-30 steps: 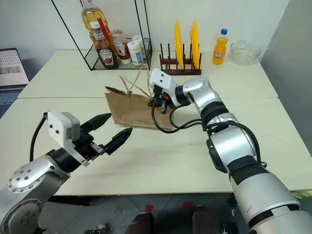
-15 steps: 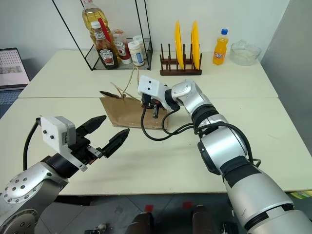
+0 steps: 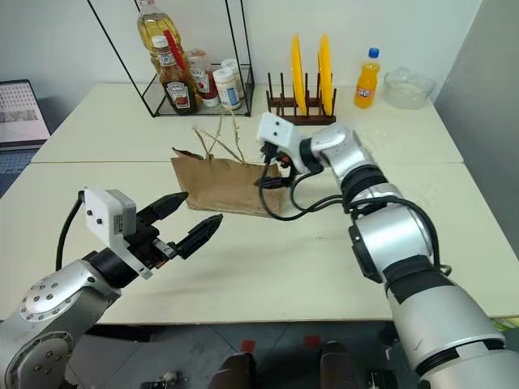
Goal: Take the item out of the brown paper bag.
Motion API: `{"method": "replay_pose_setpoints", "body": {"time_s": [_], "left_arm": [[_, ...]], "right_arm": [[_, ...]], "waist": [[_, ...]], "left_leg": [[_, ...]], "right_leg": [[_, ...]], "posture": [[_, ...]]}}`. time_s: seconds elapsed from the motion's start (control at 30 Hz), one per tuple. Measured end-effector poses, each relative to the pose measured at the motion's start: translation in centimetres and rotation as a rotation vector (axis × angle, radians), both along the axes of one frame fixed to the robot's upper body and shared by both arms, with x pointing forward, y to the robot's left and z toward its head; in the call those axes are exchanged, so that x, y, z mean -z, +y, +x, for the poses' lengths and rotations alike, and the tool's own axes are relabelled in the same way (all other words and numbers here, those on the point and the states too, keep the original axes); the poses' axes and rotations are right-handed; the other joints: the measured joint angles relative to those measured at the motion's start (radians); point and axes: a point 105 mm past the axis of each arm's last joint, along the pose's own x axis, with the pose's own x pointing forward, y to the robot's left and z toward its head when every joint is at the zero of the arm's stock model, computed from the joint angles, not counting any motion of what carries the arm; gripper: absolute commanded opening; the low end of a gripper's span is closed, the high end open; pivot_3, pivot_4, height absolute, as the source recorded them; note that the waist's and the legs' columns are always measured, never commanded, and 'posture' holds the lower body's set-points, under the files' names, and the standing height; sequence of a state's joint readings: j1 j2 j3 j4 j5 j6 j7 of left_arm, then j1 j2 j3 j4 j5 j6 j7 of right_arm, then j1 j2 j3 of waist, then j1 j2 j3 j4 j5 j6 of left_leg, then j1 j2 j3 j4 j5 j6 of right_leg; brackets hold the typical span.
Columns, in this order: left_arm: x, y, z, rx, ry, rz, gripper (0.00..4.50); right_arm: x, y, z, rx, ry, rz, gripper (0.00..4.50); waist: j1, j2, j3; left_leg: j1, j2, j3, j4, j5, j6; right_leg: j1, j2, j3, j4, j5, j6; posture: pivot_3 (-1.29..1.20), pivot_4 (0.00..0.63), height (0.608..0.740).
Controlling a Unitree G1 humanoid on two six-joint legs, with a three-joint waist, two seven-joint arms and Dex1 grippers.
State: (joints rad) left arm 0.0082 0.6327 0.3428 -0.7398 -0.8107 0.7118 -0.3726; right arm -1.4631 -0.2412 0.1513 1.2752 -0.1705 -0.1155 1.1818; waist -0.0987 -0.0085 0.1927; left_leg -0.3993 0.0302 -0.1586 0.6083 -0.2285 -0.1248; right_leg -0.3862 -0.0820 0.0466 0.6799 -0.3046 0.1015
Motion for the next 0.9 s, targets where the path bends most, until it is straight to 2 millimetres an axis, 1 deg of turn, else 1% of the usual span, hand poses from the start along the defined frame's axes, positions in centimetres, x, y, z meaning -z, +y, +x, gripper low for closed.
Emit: {"method": "replay_pose_setpoints", "body": {"time_s": [0.1,0.17,0.23,0.3,0.37,0.43,0.47,0.5,0.6,0.63,0.7,0.77,0.83,0.9], "left_arm": [[-0.1,1.3,0.7,-0.013,0.014,-0.012,4.5],[-0.2,2.3,1.3,-0.032,0.021,-0.019,4.5],[-1.0,3.5,2.8,-0.051,0.013,-0.037,4.5],[-2.0,5.2,4.3,-0.078,0.007,-0.051,4.5],[-3.2,6.4,5.9,-0.08,-0.01,-0.043,4.5],[-4.6,7.2,8.2,-0.064,-0.038,0.009,4.5],[-5.4,7.7,9.1,-0.065,-0.057,0.032,4.5],[-6.2,7.6,10.7,-0.051,-0.082,0.059,4.5],[-7.4,7.9,14.5,-0.081,-0.118,0.146,4.5],[-7.5,7.9,15.8,-0.093,-0.12,0.176,4.5],[-7.1,7.4,17.5,-0.102,-0.107,0.233,4.5],[-6.3,7.0,18.7,-0.115,-0.078,0.308,4.5],[-5.5,6.2,19.5,-0.109,-0.056,0.392,4.5],[-5.0,5.4,19.7,-0.077,-0.044,0.47,4.5]], "right_arm": [[-1.9,-2.5,0.0,0.021,-0.008,0.047,4.48],[-2.3,-4.0,-0.2,0.055,-0.002,0.099,4.48],[-1.9,-5.8,-1.2,0.126,0.007,0.205,4.48],[0.3,-6.7,-3.0,0.206,0.051,0.282,4.48],[2.7,-6.5,-5.2,0.281,0.092,0.331,4.48],[4.2,-5.5,-7.7,0.343,0.097,0.39,4.48],[4.6,-4.7,-8.8,0.351,0.1,0.412,4.48],[4.7,-4.5,-9.7,0.388,0.085,0.44,4.48],[4.5,-4.0,-11.4,0.433,0.047,0.485,4.48],[4.6,-3.9,-11.8,0.444,0.036,0.482,4.48],[5.5,-3.8,-12.4,0.449,0.025,0.439,4.48],[6.4,-3.9,-12.7,0.48,0.047,0.448,4.48],[6.6,-3.9,-12.6,0.515,0.058,0.471,4.48],[6.6,-3.9,-12.5,0.53,0.051,0.478,4.48]], "waist": [[0.003,0.0,0.0],[0.005,0.0,0.0],[0.014,-0.001,-0.001],[0.019,-0.001,-0.001],[0.018,-0.001,-0.001],[0.018,-0.001,-0.001],[0.016,-0.001,0.0],[0.017,-0.001,-0.001],[0.018,-0.002,-0.002],[0.018,-0.003,-0.002],[0.017,-0.003,-0.002],[0.013,-0.003,-0.002],[0.01,-0.003,-0.001],[0.009,-0.003,-0.001]], "left_leg": [[0.0,0.0,0.0,0.0,0.0,0.0],[0.0,0.0,0.0,0.0,0.0,0.001],[0.0,0.0,-0.002,0.0,0.0,0.001],[-0.001,0.0,-0.002,0.0,0.0,0.001],[-0.002,0.0,-0.002,0.0,0.0,0.0],[-0.002,0.0,-0.002,0.0,0.0,0.0],[-0.001,0.0,-0.001,0.0,0.0,0.0],[0.0,-0.001,-0.001,0.0,0.0,0.0],[0.0,0.0,-0.002,0.0,0.001,0.0],[0.0,-0.001,-0.002,0.0,0.001,0.0],[-0.001,-0.001,-0.002,0.0,0.001,-0.001],[-0.002,-0.001,-0.002,-0.001,0.002,-0.002],[-0.002,-0.001,-0.002,-0.002,0.003,-0.003],[-0.002,0.0,-0.002,-0.002,0.003,-0.003]], "right_leg": [[0.0,0.0,0.0,0.0,0.0,0.0],[0.0,0.0,0.0,0.0,0.0,0.0],[0.001,0.0,-0.002,0.0,0.0,0.0],[0.001,0.0,-0.003,0.0,0.0,0.0],[0.0,0.0,-0.002,0.0,0.0,0.0],[-0.001,0.0,-0.003,0.001,0.0,0.0],[-0.001,0.0,-0.002,0.001,0.0,0.0],[0.0,0.0,-0.002,0.001,0.0,0.0],[0.001,0.0,-0.003,0.001,0.0,0.0],[0.001,0.0,-0.003,0.001,0.0,0.0],[0.0,0.0,-0.003,0.0,0.0,0.0],[-0.001,0.0,-0.003,0.0,0.0,0.0],[-0.002,0.0,-0.003,0.0,0.0,0.0],[-0.002,0.0,-0.002,0.0,0.0,0.0]], "posture": [[0.0,0.15,0.74],[0.0,0.15,0.74],[0.0,0.15,0.74],[0.0,0.15,0.74],[0.0,0.15,0.74],[0.0,0.15,0.74],[0.0,0.15,0.74],[0.0,0.15,0.74],[0.0,0.15,0.74],[0.0,0.15,0.74],[0.0,0.15,0.74],[0.0,0.15,0.74],[0.0,0.15,0.74],[0.0,0.15,0.74]]}}
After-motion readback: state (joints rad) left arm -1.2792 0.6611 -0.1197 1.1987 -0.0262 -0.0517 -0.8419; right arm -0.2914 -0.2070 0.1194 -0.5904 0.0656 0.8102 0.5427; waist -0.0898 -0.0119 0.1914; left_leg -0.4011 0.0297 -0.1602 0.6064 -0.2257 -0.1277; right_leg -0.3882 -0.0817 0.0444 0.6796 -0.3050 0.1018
